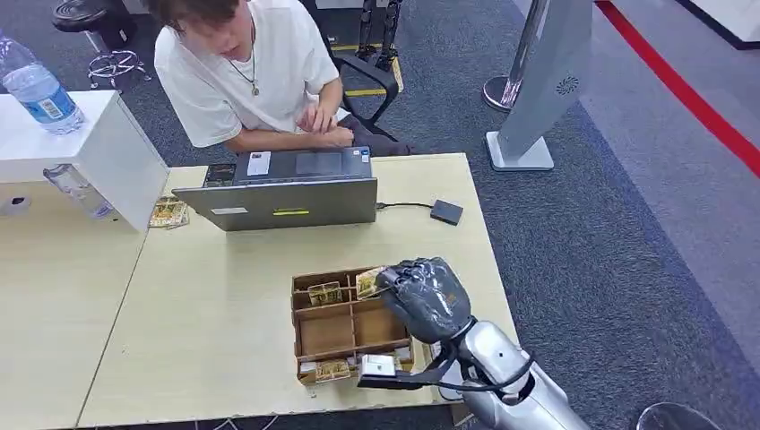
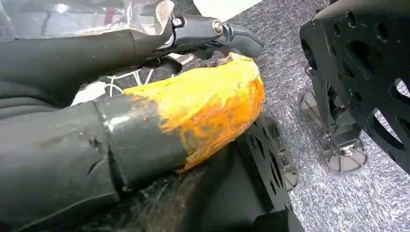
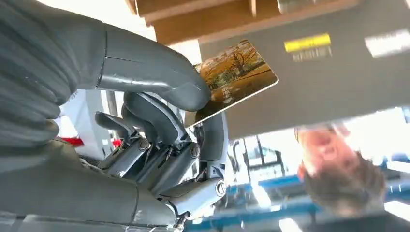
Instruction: Pass the card to the sensor for recognition and then transmit it.
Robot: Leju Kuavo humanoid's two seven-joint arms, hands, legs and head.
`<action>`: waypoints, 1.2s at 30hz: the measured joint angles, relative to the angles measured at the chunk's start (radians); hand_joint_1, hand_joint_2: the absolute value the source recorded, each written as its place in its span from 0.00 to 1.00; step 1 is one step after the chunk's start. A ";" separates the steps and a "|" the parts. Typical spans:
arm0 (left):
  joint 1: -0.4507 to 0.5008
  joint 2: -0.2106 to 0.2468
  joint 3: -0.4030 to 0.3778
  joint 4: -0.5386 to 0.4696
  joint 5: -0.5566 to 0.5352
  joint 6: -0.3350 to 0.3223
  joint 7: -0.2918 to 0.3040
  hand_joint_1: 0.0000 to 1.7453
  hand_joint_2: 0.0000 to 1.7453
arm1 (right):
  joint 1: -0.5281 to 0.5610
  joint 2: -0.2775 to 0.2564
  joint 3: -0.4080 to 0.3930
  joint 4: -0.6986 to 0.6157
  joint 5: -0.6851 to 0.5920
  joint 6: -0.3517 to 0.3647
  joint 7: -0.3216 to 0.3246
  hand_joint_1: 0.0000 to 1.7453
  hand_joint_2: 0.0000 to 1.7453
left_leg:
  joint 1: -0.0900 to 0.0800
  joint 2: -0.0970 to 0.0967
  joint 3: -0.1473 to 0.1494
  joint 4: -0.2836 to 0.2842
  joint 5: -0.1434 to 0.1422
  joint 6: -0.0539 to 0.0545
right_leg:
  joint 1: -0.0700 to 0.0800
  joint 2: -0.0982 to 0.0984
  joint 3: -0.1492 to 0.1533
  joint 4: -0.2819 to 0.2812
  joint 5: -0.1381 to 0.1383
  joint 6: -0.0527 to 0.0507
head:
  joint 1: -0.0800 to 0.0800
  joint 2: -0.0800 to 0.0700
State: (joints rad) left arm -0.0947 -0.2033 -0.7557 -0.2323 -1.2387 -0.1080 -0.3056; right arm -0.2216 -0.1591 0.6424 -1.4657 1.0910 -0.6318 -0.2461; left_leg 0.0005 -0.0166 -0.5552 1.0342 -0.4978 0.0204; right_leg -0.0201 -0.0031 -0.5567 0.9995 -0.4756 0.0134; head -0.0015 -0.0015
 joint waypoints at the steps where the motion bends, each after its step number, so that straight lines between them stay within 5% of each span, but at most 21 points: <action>1: 0.000 0.000 0.000 0.000 0.000 0.001 0.000 0.00 0.00 | 0.002 0.000 -0.004 -0.011 -0.004 -0.008 -0.003 1.00 1.00 | 0.000 0.000 0.000 0.000 0.000 0.000 | 0.000 0.000 0.000 0.000 0.000 0.000 | 0.000 0.000; 14: 0.000 0.000 0.002 0.002 -0.003 0.011 0.000 0.00 0.00 | -0.009 0.076 -0.087 -0.039 -0.060 -0.058 -0.055 1.00 1.00 | 0.000 0.000 0.000 0.000 0.000 0.000 | 0.000 0.000 0.000 0.000 0.000 0.000 | 0.000 0.000; 31: -0.002 0.000 0.002 0.003 -0.021 0.004 -0.006 0.00 0.00 | -0.147 0.166 -0.159 0.076 -0.079 -0.047 -0.006 1.00 1.00 | 0.000 0.000 0.000 0.000 0.000 0.000 | 0.000 0.000 0.000 0.001 0.000 0.000 | 0.000 0.000; 32: -0.002 0.000 0.002 0.003 -0.022 0.003 -0.006 0.00 0.00 | -0.156 0.171 -0.162 0.091 -0.070 -0.048 -0.003 0.81 1.00 | 0.000 0.000 0.000 0.000 0.000 0.000 | 0.000 0.000 0.000 0.001 0.000 0.000 | 0.000 0.000; 33: -0.002 -0.001 0.002 0.003 -0.023 0.003 -0.006 0.00 0.00 | -0.162 0.173 -0.164 0.102 -0.064 -0.049 0.005 0.00 1.00 | 0.000 0.000 0.000 0.000 0.000 0.000 | 0.000 0.000 0.000 0.001 0.000 0.000 | 0.000 0.000; 36: -0.003 -0.002 0.002 0.003 -0.027 0.002 -0.006 0.00 0.00 | -0.176 0.182 -0.169 0.133 -0.055 -0.048 0.014 0.00 1.00 | 0.000 0.000 0.000 0.000 0.000 0.000 | 0.000 0.000 0.000 0.001 0.000 0.000 | 0.000 0.000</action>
State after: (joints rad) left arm -0.0982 -0.2052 -0.7538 -0.2296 -1.2661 -0.1061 -0.3117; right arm -0.3978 0.0229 0.4730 -1.3324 1.0365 -0.6802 -0.2319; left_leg 0.0007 -0.0171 -0.5553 1.0342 -0.4976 0.0202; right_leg -0.0201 -0.0034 -0.5566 1.0002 -0.4755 0.0132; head -0.0015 -0.0015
